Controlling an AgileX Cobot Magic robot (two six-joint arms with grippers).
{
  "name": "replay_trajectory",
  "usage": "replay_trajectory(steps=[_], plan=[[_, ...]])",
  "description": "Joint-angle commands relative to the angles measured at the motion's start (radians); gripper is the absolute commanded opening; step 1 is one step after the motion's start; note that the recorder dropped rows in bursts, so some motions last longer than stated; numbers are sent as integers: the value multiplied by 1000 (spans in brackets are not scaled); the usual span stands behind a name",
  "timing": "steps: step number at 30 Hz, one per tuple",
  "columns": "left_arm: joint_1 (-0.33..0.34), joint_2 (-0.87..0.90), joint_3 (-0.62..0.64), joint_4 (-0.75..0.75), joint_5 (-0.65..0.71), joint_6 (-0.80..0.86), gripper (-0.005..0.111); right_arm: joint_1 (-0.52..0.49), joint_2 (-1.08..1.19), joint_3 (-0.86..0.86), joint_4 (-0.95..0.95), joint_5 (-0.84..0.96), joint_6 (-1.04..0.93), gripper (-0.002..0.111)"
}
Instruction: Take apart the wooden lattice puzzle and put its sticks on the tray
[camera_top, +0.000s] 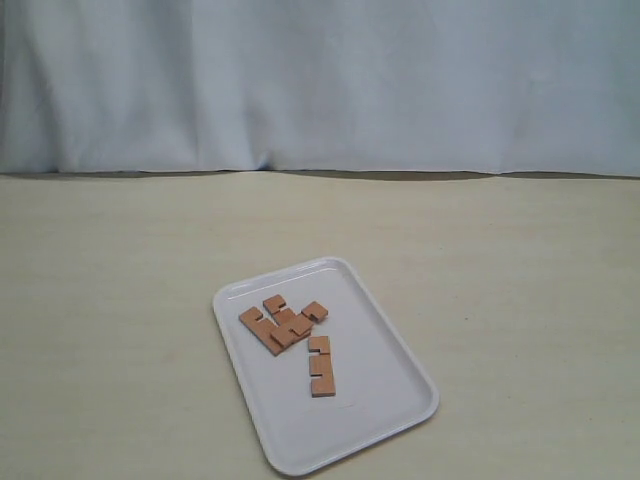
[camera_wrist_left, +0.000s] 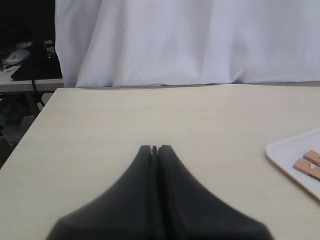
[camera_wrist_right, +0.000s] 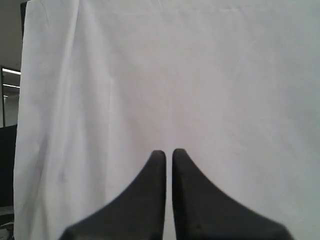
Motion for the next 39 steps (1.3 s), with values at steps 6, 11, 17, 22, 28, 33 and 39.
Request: replay_trajectory(steps=[6, 11, 17, 22, 28, 33, 39], plan=[[0, 0, 3, -1, -8, -2, 0, 9, -3, 76, -4, 89, -8, 4], [0, 0, 3, -1, -8, -2, 0, 9, -3, 229, -4, -15, -8, 4], [0, 0, 3, -1, -8, -2, 0, 9, -3, 342, -3, 99, -8, 4], [0, 0, 3, -1, -8, -2, 0, 9, -3, 342, 24, 117, -8, 4], [0, 0, 3, -1, -12, -2, 0, 9, -3, 342, 82, 126, -8, 4], [0, 0, 3, -1, -10, -2, 0, 9, -3, 342, 82, 153, -6, 4], [0, 0, 3, -1, -10, -2, 0, 9, -3, 342, 55, 160, -6, 4]])
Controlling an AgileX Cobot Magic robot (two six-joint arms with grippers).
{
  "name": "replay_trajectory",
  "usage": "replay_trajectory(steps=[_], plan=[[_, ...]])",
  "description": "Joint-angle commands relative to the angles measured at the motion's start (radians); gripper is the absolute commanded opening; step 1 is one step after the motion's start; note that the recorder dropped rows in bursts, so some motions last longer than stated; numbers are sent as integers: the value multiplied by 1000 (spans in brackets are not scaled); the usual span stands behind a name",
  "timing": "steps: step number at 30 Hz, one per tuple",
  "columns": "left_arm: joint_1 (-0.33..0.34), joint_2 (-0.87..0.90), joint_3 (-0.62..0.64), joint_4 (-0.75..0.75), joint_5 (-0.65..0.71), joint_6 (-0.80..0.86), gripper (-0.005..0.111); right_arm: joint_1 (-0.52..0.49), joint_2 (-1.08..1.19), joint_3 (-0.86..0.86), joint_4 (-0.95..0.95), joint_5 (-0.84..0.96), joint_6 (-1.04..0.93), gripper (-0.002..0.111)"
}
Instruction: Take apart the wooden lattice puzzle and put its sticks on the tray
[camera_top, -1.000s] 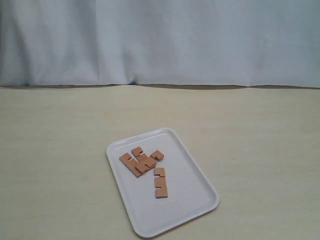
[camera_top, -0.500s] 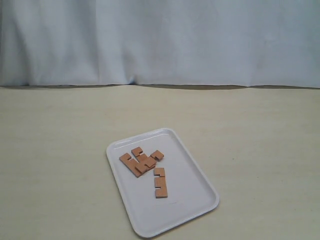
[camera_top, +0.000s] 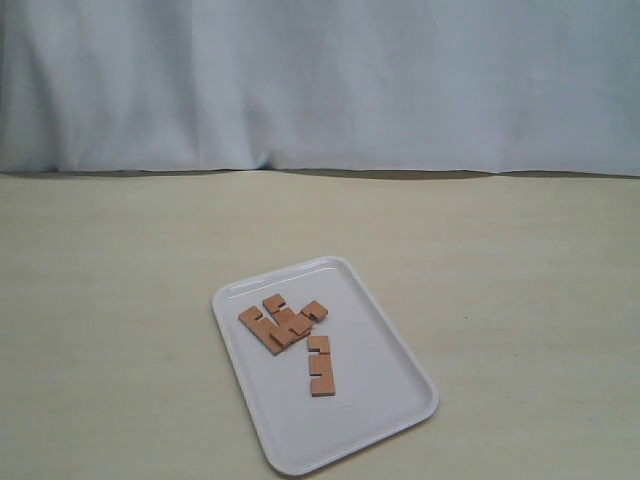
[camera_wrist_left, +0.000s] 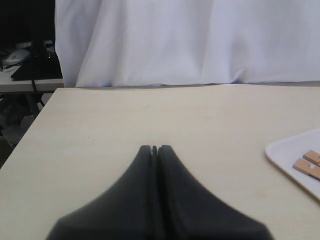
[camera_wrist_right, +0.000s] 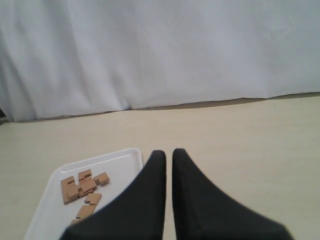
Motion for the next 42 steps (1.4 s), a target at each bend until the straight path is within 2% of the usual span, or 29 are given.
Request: replay_trajectory(steps=[1, 11, 42], plan=[[0, 0, 3, -1, -10, -2, 0, 2, -5, 1, -24, 9, -4, 4], [0, 0, 3, -1, -10, -2, 0, 2, -5, 1, 0, 72, -4, 4], [0, 0, 3, -1, -8, -2, 0, 2, -5, 1, 0, 70, -4, 4]])
